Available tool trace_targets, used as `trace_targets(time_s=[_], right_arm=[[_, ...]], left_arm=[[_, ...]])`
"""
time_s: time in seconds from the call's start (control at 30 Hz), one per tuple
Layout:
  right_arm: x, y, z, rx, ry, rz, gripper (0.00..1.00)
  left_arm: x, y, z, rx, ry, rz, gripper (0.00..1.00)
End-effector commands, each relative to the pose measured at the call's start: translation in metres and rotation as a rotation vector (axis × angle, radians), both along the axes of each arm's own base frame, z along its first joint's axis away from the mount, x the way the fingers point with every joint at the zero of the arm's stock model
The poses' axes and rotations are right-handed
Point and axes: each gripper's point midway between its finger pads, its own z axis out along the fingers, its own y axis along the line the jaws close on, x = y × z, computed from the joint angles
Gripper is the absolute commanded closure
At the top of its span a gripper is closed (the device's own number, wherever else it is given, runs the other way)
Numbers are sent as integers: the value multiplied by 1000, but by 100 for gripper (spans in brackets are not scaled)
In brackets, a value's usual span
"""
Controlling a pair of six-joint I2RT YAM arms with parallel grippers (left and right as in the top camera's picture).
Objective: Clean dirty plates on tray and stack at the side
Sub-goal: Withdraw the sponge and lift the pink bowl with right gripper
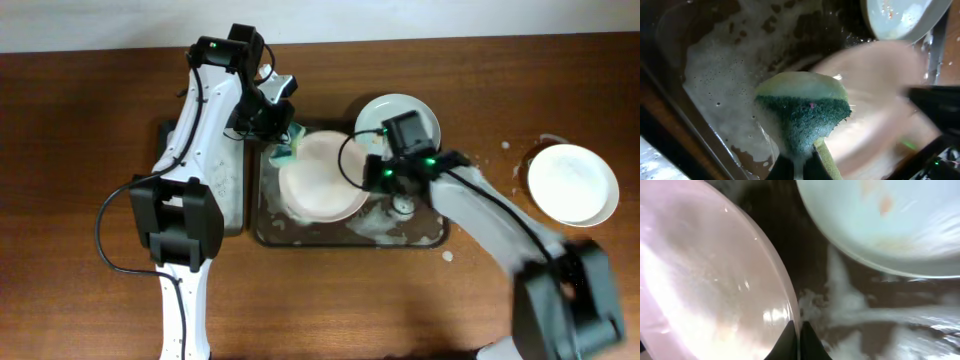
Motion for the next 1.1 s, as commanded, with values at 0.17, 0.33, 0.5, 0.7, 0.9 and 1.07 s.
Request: trace_targets(time_s=[0.17, 0.33, 0.5, 0.7, 0.9, 1.07], right_arm=[[-10, -106, 122, -399, -357, -302, 96], [-28, -145, 148, -723, -436, -441, 96], [-43, -133, 178, -955, -577, -482, 96], [-55, -101, 186, -1061, -661, -399, 96], [-59, -89, 164, -1163, -604, -265, 96], [-60, -88, 141, -1259, -521, -164, 96]], left_arm=[[4, 7, -3, 53, -19, 22, 100], [4, 5, -8, 53, -13, 30, 100], [2, 3, -16, 56, -3, 28, 100], [0, 3, -23, 59, 12, 27, 100], [0, 3, -23, 59, 12, 27, 100], [0, 3, -23, 59, 12, 26, 100]])
